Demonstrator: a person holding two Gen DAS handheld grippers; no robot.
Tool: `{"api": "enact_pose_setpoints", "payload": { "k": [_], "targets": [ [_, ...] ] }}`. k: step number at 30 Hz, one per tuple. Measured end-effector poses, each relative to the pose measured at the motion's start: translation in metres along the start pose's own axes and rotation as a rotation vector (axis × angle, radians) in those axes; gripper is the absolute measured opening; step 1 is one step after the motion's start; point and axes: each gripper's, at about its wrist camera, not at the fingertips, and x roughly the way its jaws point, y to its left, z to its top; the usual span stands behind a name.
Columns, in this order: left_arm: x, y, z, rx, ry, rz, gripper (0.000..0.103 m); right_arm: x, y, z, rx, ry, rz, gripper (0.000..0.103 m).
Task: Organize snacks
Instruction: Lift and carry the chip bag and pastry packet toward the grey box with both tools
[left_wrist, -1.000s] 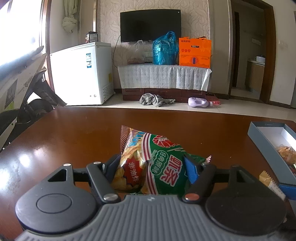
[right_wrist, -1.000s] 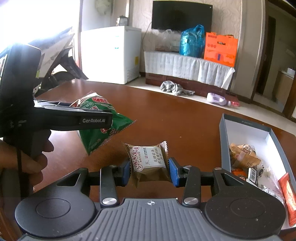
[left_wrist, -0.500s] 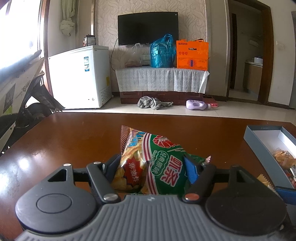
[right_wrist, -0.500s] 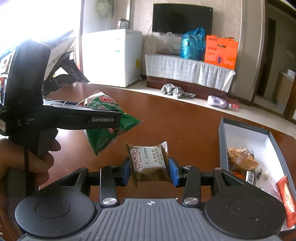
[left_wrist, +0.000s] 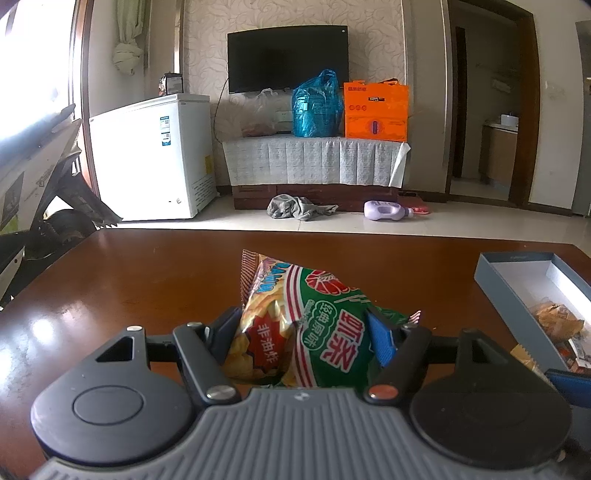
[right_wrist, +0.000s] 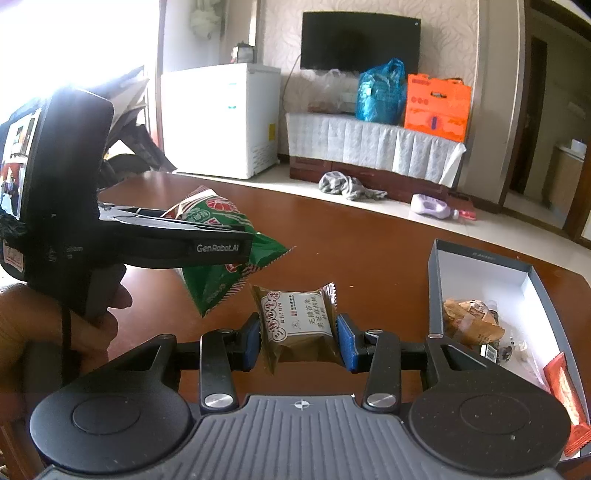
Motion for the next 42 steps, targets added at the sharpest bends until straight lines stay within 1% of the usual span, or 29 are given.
{"api": "enact_pose_setpoints", "payload": {
  "k": [15,29,42],
  "targets": [
    [-0.005,0.001,0.005,0.021,-0.003,-0.028,0.071,-0.020,-0.001,0.002,0.017,-0.008,-0.020,0.043],
    [-0.003,0.001,0.008,0.034,0.002,-0.041,0.071,-0.021,0.001,0.010,0.030,-0.005,-0.042,0.043],
    [0.000,-0.001,0.010,0.039,-0.004,-0.056,0.071,-0.023,-0.003,0.009,0.041,-0.011,-0.057,0.043]
  ]
}}
